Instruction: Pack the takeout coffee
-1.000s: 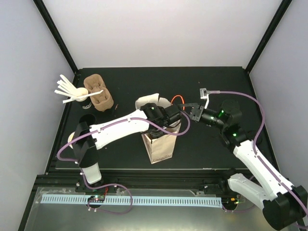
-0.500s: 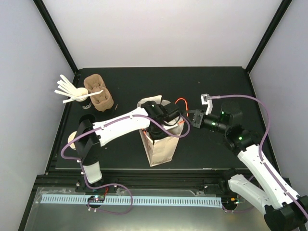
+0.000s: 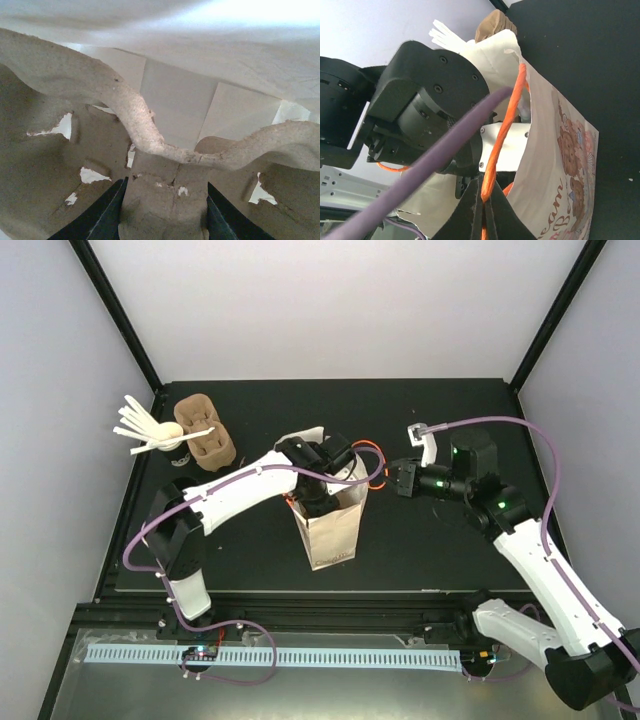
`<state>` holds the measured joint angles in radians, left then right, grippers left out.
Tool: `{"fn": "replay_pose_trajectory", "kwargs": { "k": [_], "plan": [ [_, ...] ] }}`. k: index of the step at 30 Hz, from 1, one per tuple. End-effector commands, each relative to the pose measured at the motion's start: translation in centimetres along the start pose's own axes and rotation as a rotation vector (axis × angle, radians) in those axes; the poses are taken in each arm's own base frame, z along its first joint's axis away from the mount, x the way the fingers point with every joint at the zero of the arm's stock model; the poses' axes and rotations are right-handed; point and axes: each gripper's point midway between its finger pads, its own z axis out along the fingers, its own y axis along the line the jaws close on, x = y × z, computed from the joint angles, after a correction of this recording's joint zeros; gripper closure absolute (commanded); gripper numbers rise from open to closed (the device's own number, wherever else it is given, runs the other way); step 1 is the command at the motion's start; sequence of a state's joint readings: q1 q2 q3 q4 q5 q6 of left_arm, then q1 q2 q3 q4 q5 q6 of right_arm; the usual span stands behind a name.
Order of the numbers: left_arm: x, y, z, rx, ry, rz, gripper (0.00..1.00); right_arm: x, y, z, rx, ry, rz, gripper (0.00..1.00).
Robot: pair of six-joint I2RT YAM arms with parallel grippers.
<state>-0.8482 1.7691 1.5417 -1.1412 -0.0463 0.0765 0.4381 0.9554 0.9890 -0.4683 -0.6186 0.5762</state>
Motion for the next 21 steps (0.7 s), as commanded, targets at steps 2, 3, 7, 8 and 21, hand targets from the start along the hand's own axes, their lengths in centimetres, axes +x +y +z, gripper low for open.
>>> {"fn": "replay_pose_trajectory", "kwargs": {
  "k": [2, 3, 7, 8, 21],
  "plan": [
    [0.1, 0.0, 1.1, -0.005, 0.003, 0.012, 0.64, -0.3, 0.3, -0.4, 0.031, 0.028, -0.046, 0.99],
    [0.3, 0.0, 1.4, -0.005, 0.013, 0.015, 0.64, -0.5, 0.3, -0.5, 0.042, 0.028, -0.052, 0.99],
    [0.6, -0.3, 2.0, -0.011, 0.016, 0.044, 0.64, -1.4, 0.5, -1.0, 0.086, 0.023, -0.075, 0.99],
    [0.8, -0.3, 2.2, -0.011, 0.015, 0.051, 0.64, -1.6, 0.4, -1.1, 0.102, 0.024, -0.077, 0.99],
    [1.0, -0.9, 4.7, -0.037, 0.019, 0.126, 0.64, -4.0, 0.0, -0.3, 0.193, 0.091, -0.104, 0.99]
  ]
}}
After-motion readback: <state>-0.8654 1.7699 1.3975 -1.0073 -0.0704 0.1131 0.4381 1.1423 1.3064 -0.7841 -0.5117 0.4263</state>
